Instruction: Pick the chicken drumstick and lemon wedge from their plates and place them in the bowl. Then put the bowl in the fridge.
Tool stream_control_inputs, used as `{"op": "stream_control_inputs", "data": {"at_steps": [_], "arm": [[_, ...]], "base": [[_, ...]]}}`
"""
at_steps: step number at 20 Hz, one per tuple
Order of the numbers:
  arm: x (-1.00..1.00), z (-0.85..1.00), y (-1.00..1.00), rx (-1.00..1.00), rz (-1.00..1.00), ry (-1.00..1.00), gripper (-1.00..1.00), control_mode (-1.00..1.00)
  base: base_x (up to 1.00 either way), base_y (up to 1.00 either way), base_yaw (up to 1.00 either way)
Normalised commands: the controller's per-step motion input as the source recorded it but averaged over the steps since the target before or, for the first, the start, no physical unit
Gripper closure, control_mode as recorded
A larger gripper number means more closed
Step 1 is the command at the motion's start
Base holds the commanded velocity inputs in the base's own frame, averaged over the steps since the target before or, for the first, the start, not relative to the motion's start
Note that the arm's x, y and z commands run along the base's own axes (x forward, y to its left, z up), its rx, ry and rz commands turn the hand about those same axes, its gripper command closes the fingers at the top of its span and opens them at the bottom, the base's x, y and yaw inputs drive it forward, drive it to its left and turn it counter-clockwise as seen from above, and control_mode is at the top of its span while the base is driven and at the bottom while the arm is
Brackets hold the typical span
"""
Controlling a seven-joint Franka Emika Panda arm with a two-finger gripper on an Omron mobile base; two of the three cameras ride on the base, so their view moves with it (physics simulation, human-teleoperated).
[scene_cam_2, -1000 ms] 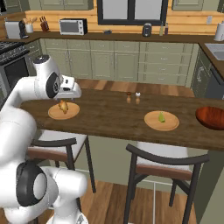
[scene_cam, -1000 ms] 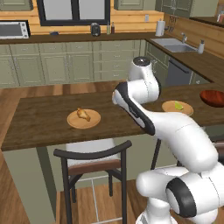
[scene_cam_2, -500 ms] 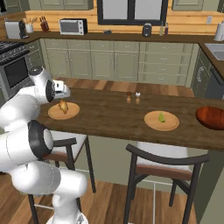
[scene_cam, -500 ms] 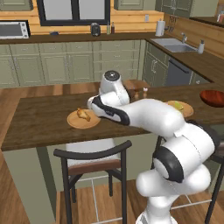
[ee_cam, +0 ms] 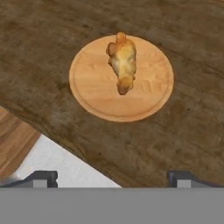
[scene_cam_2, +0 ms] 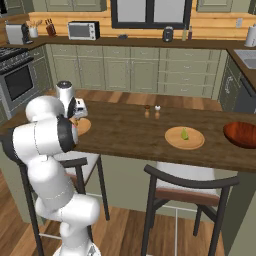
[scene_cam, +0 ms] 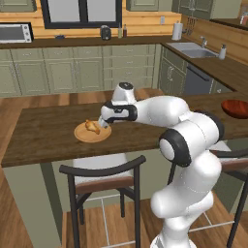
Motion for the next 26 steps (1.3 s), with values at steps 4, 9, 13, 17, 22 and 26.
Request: {"op": "stream_control_inputs", "data": {"at_steps": [4,9,13,17,22,26], "arm": [[0.58,-0.26,0.55,-0.03,0.0,0.13,-1.0,-1.0],[0.53,-0.2,0.29,-0.01,0.0,0.02,-1.0,-1.0],[0.59,-0.33,0.22,-0.03,0.0,0.02,-1.0,-1.0],[0.48,-0.4,0.21,-0.04,0.0,0.04,-1.0,-1.0],[0.43,-0.52,0.05,-0.06,0.0,0.0,-1.0,-1.0],[0.62,-0.47,0.04,-0.08,0.0,0.0,-1.0,-1.0]], "base": [[0.0,0.0,0.0],[0.0,0.0,0.0],[0.0,0.0,0.0],[0.0,0.0,0.0],[0.0,0.0,0.0],[0.0,0.0,0.0]]}}
